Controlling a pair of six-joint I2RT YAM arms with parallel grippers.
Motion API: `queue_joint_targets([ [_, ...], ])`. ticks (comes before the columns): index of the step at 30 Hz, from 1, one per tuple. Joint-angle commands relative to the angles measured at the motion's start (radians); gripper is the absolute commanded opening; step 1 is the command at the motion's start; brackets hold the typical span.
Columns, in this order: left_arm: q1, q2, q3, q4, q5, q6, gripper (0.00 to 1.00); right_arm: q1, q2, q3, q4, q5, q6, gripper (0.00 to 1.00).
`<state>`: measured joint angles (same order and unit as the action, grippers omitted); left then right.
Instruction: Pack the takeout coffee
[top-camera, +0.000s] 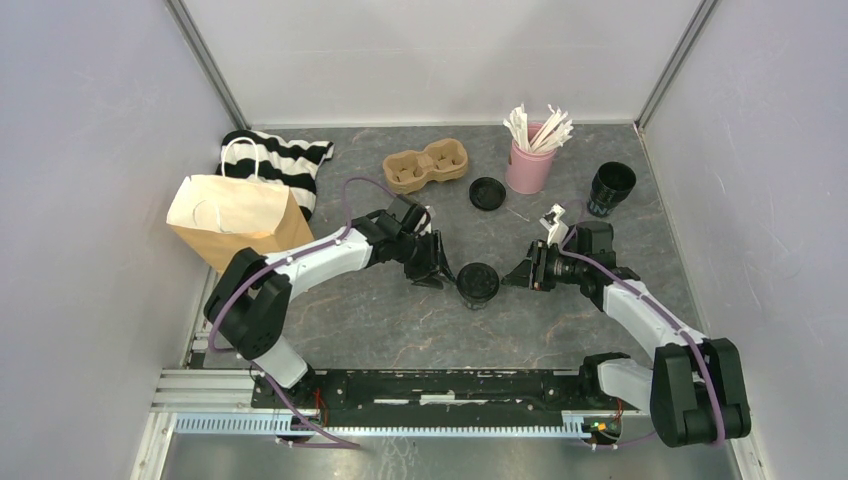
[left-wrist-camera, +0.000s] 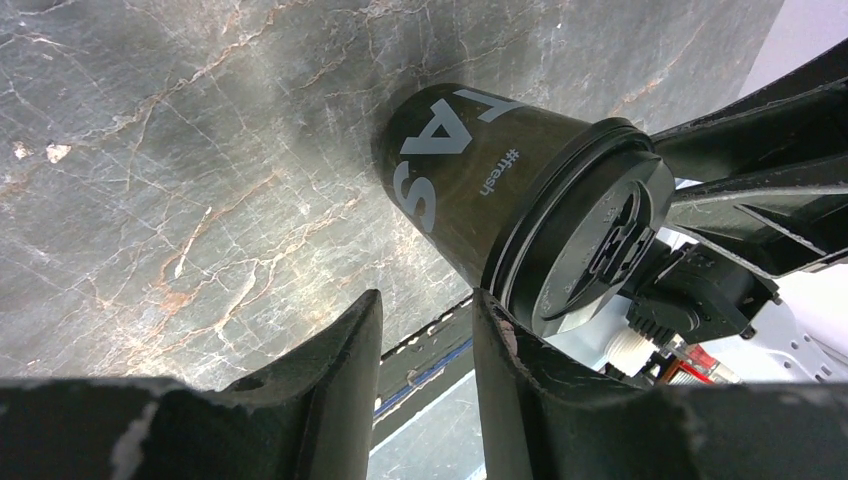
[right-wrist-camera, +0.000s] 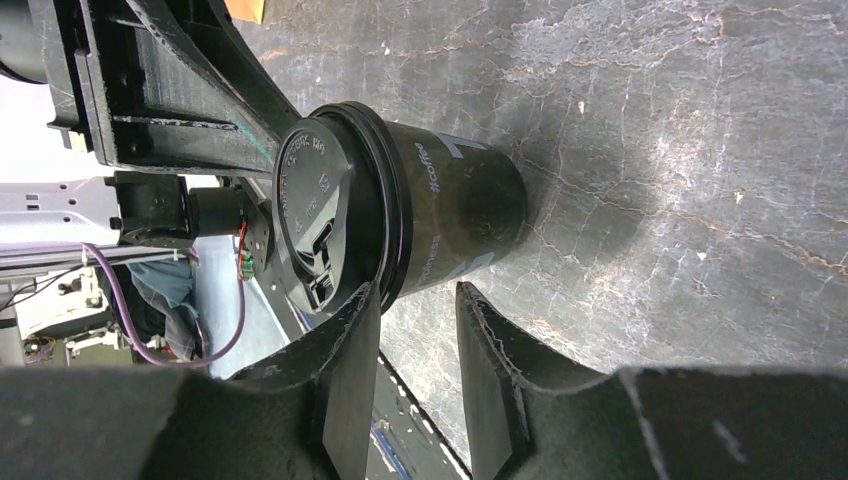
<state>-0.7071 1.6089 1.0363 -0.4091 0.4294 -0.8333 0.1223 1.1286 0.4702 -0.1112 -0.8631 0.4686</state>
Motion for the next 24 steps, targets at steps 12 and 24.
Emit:
queue_joint_targets([
  [12, -0.009, -0.019, 0.093, -0.072, -0.062, 0.017, 0.47, -0.002, 0.025, 0.034, 0.048, -0.05, -0.01, 0.39],
  [24, -0.009, -0.065, 0.057, -0.052, -0.053, 0.007, 0.53, -0.002, 0.021, 0.035, 0.039, -0.048, -0.017, 0.4],
])
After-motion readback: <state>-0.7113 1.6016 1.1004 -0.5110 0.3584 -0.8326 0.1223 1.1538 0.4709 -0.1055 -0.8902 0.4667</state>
